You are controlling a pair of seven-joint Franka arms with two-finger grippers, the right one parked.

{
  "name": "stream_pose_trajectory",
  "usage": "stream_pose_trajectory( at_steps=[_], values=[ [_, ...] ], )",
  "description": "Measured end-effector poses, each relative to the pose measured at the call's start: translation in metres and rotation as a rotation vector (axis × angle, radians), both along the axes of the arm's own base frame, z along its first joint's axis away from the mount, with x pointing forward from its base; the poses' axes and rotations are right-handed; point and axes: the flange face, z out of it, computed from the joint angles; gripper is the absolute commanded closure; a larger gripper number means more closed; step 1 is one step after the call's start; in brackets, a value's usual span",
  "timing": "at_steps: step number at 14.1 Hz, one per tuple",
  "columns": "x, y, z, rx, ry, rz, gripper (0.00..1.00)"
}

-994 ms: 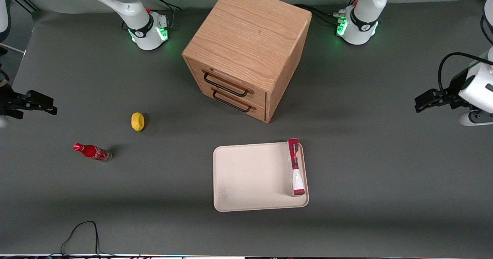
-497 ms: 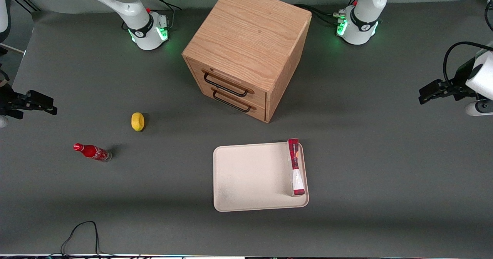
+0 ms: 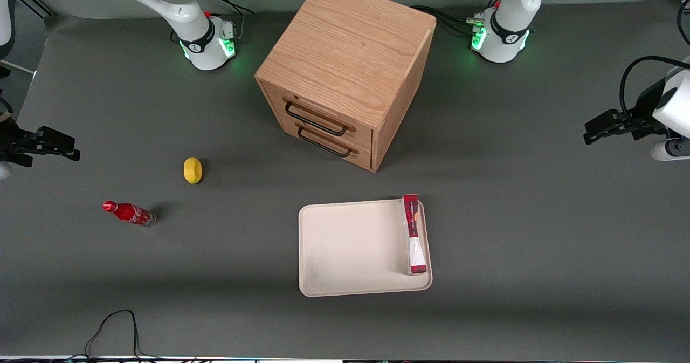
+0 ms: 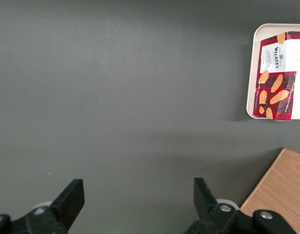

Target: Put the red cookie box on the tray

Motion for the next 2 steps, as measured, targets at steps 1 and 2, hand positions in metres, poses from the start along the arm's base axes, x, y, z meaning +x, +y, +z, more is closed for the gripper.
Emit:
stream_pose_trajectory(
  at_steps=[1, 2],
  values=[
    [0.0000, 0.0012, 0.0000, -0.001, 0.000, -0.003, 0.00],
    [0.0000, 0.0024, 0.0000, -0.001, 0.000, -0.006, 0.00]
  ],
)
